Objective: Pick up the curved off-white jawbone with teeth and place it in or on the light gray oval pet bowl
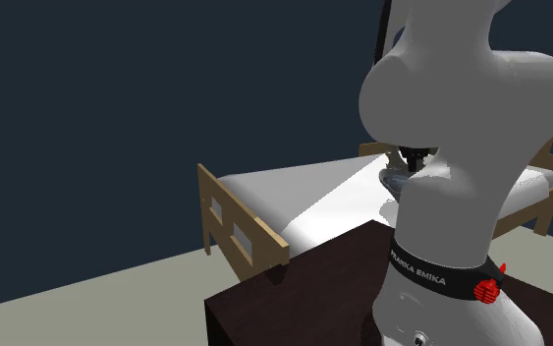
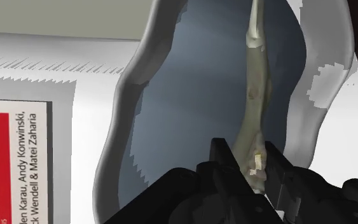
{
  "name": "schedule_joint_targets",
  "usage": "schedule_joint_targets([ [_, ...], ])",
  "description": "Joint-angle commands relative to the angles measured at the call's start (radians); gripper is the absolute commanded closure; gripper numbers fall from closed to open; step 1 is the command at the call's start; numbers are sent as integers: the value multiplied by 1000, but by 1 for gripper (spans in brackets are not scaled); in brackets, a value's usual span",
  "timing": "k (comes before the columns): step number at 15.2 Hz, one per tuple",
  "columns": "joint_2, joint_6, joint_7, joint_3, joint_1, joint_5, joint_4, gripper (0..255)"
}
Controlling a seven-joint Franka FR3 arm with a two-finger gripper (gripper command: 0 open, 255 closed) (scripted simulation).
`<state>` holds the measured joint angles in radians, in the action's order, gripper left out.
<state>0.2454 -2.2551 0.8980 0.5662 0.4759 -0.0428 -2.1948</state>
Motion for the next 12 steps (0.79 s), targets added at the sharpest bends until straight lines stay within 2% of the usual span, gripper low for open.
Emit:
schedule_joint_targets([
  [1,6,-7,4,-1,2,-4,-2,255],
  [7,6,-7,4,-1,2,-4,-2,255],
  [8,6,-7,4,-1,2,-4,-2,0],
  [12,6,-7,4,-1,2,-4,-2,0],
])
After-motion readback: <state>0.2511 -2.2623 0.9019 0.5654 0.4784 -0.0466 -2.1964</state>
